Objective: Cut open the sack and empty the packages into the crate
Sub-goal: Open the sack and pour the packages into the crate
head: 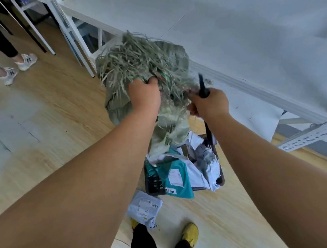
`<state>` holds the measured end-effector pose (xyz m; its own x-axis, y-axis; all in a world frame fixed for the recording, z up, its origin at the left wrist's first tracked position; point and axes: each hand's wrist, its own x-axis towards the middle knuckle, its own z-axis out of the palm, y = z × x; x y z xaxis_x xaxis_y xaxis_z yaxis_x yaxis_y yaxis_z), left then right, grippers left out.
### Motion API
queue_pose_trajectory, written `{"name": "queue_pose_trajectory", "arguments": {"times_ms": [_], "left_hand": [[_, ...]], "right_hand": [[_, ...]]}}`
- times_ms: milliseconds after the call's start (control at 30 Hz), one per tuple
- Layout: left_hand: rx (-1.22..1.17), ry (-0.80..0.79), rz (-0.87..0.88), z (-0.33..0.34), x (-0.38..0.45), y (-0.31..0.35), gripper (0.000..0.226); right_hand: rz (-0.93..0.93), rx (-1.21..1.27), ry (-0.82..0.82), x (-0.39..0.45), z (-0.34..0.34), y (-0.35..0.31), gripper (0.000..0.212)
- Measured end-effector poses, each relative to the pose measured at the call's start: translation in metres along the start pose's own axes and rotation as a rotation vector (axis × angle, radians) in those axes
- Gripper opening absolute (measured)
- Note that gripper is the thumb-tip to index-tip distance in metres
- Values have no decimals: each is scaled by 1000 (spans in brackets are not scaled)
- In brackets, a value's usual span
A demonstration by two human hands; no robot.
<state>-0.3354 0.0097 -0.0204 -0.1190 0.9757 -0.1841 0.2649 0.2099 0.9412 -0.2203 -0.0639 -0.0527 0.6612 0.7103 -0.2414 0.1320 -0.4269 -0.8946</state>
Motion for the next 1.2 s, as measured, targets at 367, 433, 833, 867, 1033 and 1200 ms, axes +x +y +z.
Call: {"name": "queue_pose_trajectory", "arguments": {"times_ms": [367,433,833,867,1033,1200], "left_hand": [[14,50,68,-2,5,2,10],[62,-3,38,0,0,-9,12],[189,-177,-107,8,-3,-22,57],[165,-187,-140,8,-2,-22,59],[-23,-38,-106,6,2,-5,53],[-61,14,137,6,-2,20,38]], "right_hand": [[-65,0,94,0,-4,2,12],[-125,143,128,3,-4,-12,8],[-169,-97,-4,11,-7,-25,13],[-160,-82,-21,11,-7,-22,14],[-204,76,-65,14,-10,-27,13],[-151,100,-71,16,-6,-19,13]]}}
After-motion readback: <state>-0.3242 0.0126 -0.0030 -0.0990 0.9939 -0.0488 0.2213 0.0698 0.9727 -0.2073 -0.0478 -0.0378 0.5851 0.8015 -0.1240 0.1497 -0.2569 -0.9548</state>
